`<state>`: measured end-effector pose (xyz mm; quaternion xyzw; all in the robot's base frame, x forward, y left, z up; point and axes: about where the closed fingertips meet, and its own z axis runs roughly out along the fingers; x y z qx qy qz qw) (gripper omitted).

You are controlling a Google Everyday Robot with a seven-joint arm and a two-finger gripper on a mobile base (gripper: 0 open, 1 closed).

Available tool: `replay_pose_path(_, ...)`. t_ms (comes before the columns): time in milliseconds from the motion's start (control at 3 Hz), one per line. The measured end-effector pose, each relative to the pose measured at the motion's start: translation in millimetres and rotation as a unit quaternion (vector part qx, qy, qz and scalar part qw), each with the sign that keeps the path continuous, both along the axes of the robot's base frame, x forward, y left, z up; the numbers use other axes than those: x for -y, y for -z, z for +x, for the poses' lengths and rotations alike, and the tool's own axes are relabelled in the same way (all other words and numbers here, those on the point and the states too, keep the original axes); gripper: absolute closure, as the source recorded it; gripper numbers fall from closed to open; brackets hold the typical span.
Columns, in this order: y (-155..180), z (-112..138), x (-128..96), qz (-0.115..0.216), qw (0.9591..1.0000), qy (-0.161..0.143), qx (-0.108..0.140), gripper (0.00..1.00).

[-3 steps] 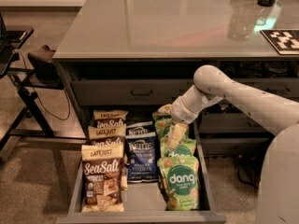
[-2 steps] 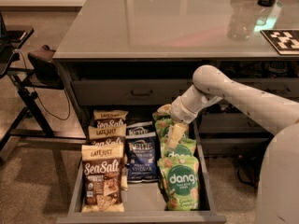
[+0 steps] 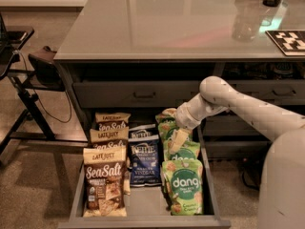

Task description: Pick blue chip bag from middle drawer and place on counter

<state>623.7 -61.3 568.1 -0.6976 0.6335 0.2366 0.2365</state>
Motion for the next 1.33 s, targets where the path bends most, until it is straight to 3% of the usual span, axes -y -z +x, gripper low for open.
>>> replay_pose_path(667, 60.7, 30.0, -2.5, 0.018, 0.9996, 0.007, 0.021, 0.00)
replay_pose_path(1333, 111.1, 52.1, -19.9, -0.004, 0.9989, 0.004, 0.046, 0.00)
